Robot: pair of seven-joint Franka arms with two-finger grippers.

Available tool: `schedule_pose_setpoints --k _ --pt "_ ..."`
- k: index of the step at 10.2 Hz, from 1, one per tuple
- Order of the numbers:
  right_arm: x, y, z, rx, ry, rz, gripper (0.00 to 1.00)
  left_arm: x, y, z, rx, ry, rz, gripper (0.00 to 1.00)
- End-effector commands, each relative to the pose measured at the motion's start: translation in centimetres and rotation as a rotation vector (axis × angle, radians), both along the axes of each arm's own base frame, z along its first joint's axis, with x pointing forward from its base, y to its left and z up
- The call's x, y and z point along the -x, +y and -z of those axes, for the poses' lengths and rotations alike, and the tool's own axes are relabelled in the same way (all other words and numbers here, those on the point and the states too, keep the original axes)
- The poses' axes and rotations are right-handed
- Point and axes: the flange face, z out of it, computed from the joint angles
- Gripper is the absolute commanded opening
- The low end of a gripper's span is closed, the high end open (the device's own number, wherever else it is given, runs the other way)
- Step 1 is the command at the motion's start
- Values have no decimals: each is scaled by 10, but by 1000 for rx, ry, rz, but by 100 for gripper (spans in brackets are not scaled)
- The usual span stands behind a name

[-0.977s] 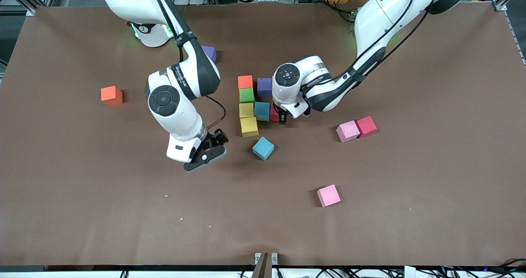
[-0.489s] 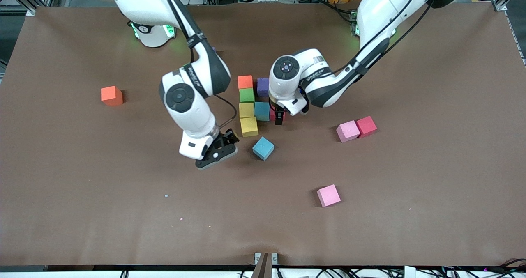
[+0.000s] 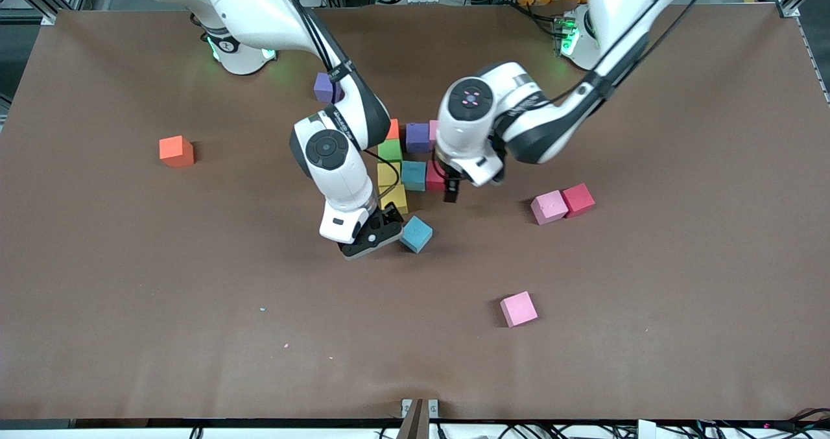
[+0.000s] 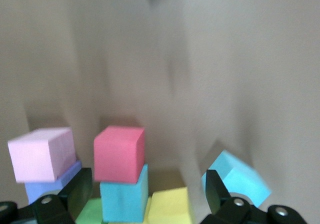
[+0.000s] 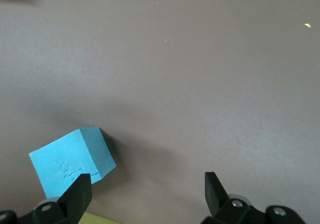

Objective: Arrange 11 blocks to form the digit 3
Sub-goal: 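Withdraw the left gripper while the right gripper reaches the loose cyan cube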

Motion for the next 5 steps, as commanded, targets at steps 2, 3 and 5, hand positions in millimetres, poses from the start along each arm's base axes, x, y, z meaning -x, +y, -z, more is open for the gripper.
schedule_pose_setpoints --k 2,3,5 --pt "28 42 21 -25 -37 30 100 -49 87 -26 23 28 96 100" --pt "35 52 30 -24 -47 11 100 -61 109 -22 22 41 110 100" --pt "43 62 37 -2 -53 -33 100 -81 148 -10 30 61 194 100"
